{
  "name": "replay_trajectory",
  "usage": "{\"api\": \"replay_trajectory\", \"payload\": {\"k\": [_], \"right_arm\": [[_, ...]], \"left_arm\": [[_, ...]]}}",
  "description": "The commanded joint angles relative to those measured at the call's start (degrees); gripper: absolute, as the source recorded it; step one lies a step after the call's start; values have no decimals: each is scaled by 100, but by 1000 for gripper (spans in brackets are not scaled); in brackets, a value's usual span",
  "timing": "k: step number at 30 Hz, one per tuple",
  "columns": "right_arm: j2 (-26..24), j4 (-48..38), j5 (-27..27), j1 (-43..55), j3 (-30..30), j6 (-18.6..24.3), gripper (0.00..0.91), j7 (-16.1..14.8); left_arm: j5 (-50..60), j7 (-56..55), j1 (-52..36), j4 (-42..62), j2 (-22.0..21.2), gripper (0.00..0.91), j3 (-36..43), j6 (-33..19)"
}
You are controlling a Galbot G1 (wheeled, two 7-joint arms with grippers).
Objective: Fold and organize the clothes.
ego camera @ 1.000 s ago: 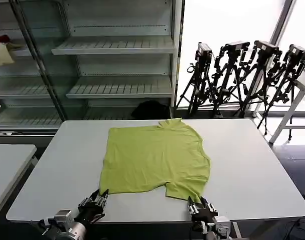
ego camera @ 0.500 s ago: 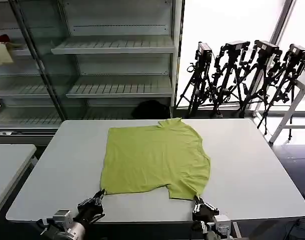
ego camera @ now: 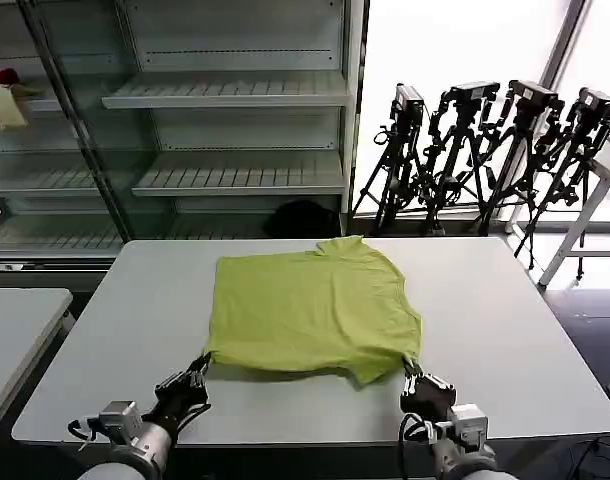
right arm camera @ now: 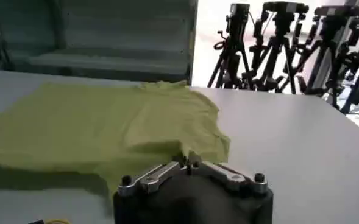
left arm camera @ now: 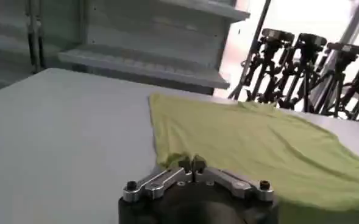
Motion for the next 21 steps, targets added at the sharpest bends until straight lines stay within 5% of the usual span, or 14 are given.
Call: {"api": "replay_trajectory", "payload": {"k": [1, 10, 21], "right_arm": [[-204, -948, -18, 1330, 0, -26, 0, -1119], [-88, -1543, -73, 1961, -387, -23, 0, -1220], [-18, -2416, -388, 2613, -563, 267, 0, -1592]], "left_arm": [[-112, -298, -1465, 542, -103, 0, 292, 34], [-87, -623, -2394, 1427, -319, 0, 501, -49], [238, -456, -2498, 1809, -515, 0, 891, -123]]}}
